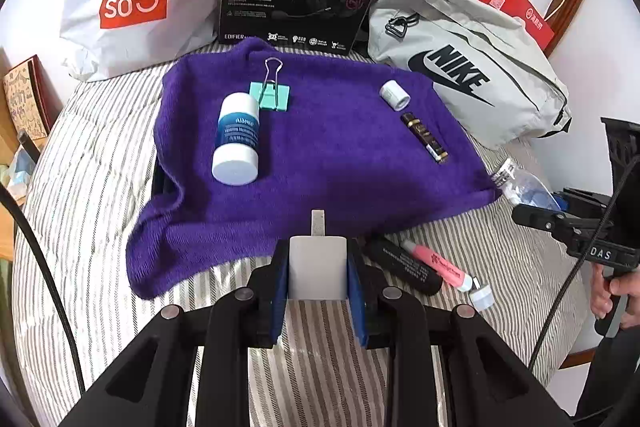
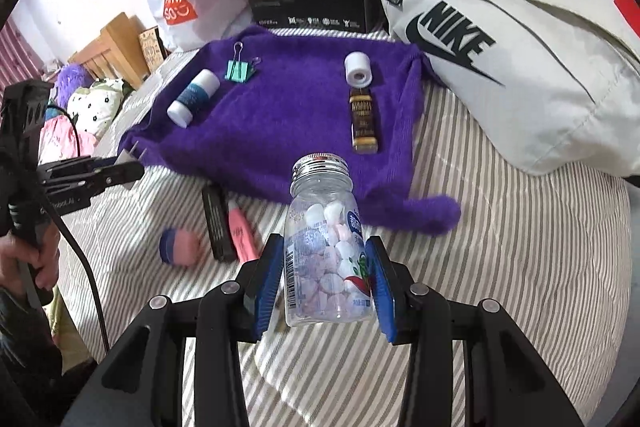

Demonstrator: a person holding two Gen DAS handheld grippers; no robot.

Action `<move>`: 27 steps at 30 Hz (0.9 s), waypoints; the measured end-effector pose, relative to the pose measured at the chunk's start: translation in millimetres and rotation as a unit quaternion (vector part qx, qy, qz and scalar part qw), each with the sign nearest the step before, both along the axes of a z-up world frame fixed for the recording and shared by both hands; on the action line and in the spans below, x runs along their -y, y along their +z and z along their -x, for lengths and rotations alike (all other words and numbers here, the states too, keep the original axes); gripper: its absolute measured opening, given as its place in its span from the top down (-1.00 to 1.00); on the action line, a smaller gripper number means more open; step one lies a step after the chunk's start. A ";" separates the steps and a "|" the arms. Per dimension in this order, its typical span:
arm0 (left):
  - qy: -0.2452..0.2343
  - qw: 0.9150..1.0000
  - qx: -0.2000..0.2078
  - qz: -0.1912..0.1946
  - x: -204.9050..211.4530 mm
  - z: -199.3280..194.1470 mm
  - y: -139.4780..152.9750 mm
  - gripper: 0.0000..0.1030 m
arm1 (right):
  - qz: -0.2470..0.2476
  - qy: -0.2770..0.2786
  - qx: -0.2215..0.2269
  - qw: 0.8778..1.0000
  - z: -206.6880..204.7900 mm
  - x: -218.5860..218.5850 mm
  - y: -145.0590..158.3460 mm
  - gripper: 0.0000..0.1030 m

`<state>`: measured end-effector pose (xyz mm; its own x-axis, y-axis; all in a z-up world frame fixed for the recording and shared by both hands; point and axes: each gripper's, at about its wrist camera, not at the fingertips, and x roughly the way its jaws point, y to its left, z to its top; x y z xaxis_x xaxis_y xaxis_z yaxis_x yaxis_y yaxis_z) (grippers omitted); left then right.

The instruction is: Organize rigid objects

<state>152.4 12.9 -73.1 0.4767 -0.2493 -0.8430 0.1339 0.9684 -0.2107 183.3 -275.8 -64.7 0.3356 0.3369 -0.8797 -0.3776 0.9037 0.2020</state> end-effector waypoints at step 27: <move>0.022 1.000 -0.014 -0.012 7.9 -104.6 -21.1 0.51 | 0.050 0.056 -0.018 0.997 -78.9 -66.4 -53.2 0.21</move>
